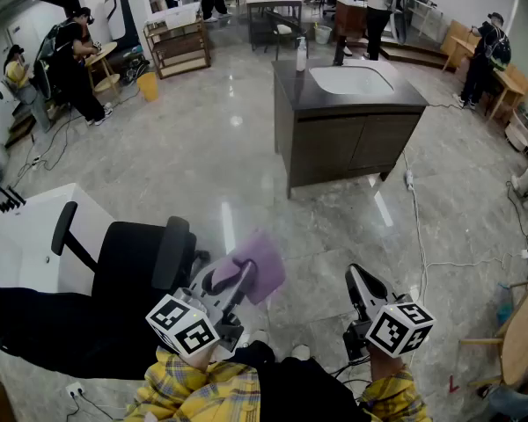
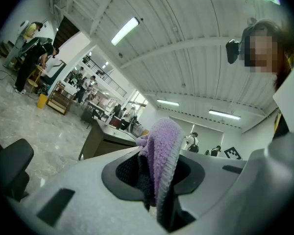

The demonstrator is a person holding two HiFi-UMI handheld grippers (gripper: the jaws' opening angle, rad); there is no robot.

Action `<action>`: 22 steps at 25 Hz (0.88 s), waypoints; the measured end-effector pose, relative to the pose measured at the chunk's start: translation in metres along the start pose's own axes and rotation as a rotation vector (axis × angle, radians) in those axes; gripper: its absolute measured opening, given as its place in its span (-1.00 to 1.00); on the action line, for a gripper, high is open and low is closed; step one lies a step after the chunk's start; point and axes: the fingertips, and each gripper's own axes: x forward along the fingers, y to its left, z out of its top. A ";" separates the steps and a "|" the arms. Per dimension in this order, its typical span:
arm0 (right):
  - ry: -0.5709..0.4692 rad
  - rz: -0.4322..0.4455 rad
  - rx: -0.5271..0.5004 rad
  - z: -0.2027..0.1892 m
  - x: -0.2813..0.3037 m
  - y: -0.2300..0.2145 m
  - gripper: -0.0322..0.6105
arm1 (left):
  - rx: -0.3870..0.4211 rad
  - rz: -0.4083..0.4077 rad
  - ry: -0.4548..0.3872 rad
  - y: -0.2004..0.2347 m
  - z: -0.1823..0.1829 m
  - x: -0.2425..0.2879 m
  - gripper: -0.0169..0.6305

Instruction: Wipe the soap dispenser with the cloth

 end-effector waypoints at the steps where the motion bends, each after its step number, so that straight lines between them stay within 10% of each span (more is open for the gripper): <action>1: -0.001 0.005 0.013 0.001 0.005 -0.001 -0.89 | -0.001 -0.002 0.005 0.004 -0.001 0.003 -0.68; 22: 0.054 -0.103 0.049 0.002 0.131 0.013 -0.88 | -0.067 -0.095 0.083 0.124 0.031 0.045 -0.68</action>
